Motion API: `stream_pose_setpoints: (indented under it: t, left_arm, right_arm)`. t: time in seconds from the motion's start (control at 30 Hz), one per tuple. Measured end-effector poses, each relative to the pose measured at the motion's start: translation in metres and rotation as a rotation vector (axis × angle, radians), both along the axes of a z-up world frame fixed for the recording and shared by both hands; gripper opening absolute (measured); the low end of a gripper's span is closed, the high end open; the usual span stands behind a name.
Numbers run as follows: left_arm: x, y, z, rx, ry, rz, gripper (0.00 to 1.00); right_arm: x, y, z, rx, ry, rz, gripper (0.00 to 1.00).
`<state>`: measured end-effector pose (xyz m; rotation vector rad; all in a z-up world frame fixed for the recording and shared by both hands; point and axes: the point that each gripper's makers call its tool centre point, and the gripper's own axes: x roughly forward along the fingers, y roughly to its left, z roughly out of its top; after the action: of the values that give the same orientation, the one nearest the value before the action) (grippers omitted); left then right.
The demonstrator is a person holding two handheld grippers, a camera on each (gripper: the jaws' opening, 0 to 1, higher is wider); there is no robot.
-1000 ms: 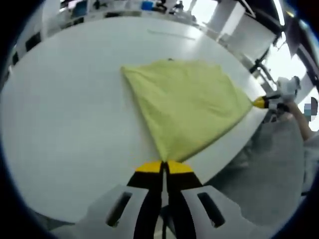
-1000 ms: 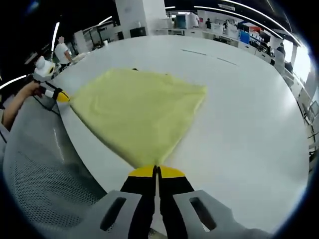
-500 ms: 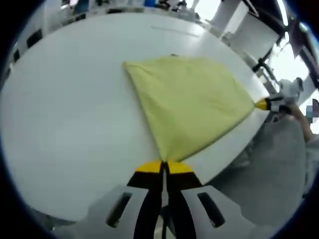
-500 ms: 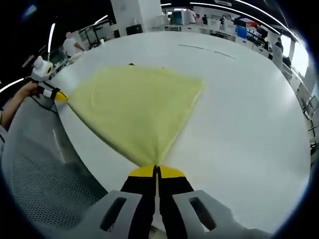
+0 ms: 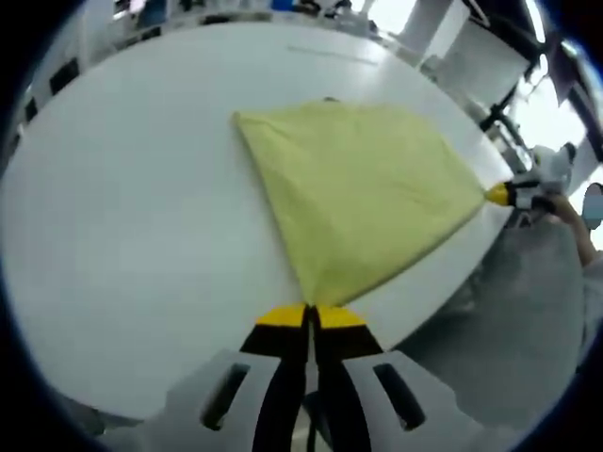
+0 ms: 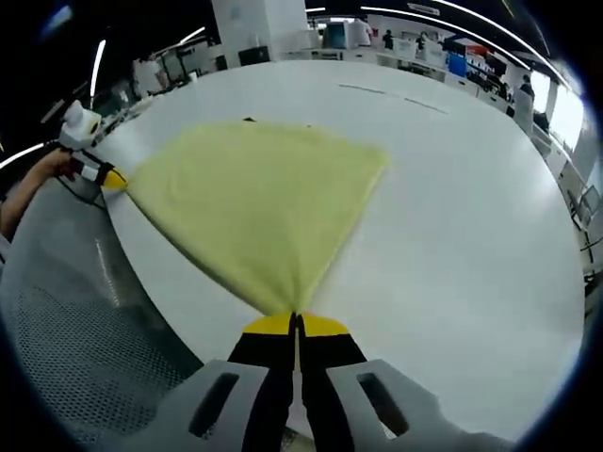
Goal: Fold the garment on the visible template until the final outline fits inside the template.
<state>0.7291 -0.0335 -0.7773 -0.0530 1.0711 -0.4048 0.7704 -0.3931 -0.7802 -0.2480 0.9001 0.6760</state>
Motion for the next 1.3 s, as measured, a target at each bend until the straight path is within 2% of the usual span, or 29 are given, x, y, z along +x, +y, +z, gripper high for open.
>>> stream_pose_setpoints:
  t: [0.23,0.47,0.6,0.7,0.83,0.93,1.03,1.1,1.17,1.3]
  left_arm:
    - [0.0,-0.002,0.002,0.014,-0.018,-0.026,0.0]
    - [-0.004,0.002,0.009,0.008,-0.047,-0.007,0.11]
    - [0.001,-0.003,0.025,-0.029,-0.09,0.003,0.14]
    - [0.003,-0.004,0.032,-0.008,-0.114,-0.012,0.16]
    - [0.004,-0.015,0.047,-0.035,-0.147,-0.034,0.21]
    - [0.002,-0.02,0.059,-0.044,-0.172,-0.046,0.25]
    - [0.002,-0.021,0.073,-0.026,-0.203,-0.066,0.28]
    - [0.004,-0.02,0.083,0.008,-0.246,-0.088,0.3]
    - [0.003,-0.022,0.091,-0.004,-0.248,-0.087,0.32]
    - [0.001,-0.026,0.107,-0.005,-0.283,-0.107,0.35]
  right_arm:
    - [0.002,0.003,0.002,-0.055,-0.034,0.046,0.02]
    - [0.002,0.0,0.014,-0.039,-0.07,0.027,0.04]
    - [0.003,0.0,0.025,-0.036,-0.092,0.024,0.1]
    - [0.002,0.006,0.037,-0.02,-0.119,0.028,0.13]
    - [0.001,0.013,0.047,-0.003,-0.131,0.034,0.22]
    - [0.0,0.015,0.057,-0.001,-0.154,0.039,0.26]
    - [-0.003,0.019,0.069,0.013,-0.162,0.047,0.32]
    - [-0.004,0.022,0.076,0.013,-0.173,0.057,0.35]
    - [-0.005,0.024,0.084,0.008,-0.198,0.067,0.37]
    - [-0.01,0.031,0.099,0.031,-0.207,0.083,0.42]
